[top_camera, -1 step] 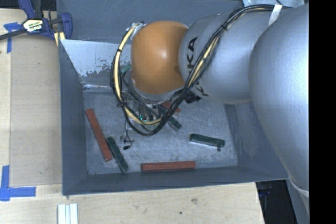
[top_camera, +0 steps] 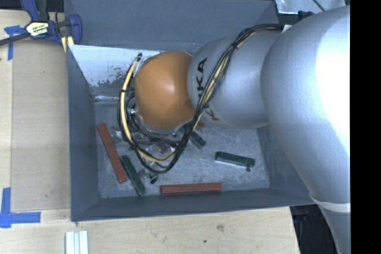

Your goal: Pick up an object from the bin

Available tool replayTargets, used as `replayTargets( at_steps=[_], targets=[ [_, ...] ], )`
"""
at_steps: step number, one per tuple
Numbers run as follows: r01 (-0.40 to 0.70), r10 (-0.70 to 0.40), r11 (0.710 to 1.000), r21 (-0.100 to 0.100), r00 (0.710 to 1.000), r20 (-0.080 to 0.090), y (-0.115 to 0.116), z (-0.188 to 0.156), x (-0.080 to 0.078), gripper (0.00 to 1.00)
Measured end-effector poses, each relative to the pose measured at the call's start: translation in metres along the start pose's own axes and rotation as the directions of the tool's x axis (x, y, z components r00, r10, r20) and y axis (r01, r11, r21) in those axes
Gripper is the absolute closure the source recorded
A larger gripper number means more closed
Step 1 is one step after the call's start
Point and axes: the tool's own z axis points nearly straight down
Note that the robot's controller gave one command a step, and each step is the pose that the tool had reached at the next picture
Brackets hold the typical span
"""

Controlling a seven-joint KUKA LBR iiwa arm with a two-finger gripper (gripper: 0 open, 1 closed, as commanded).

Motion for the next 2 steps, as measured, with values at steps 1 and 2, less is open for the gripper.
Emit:
replayTargets(
  at_steps=[1,2],
  targets=[
    [-0.325,0.325,0.946,0.000,0.946,0.006,0.021,0.003,-0.034,0.00],
    [-0.332,0.332,0.943,0.002,0.943,0.018,-0.040,-0.094,-0.077,0.00]
  ],
)
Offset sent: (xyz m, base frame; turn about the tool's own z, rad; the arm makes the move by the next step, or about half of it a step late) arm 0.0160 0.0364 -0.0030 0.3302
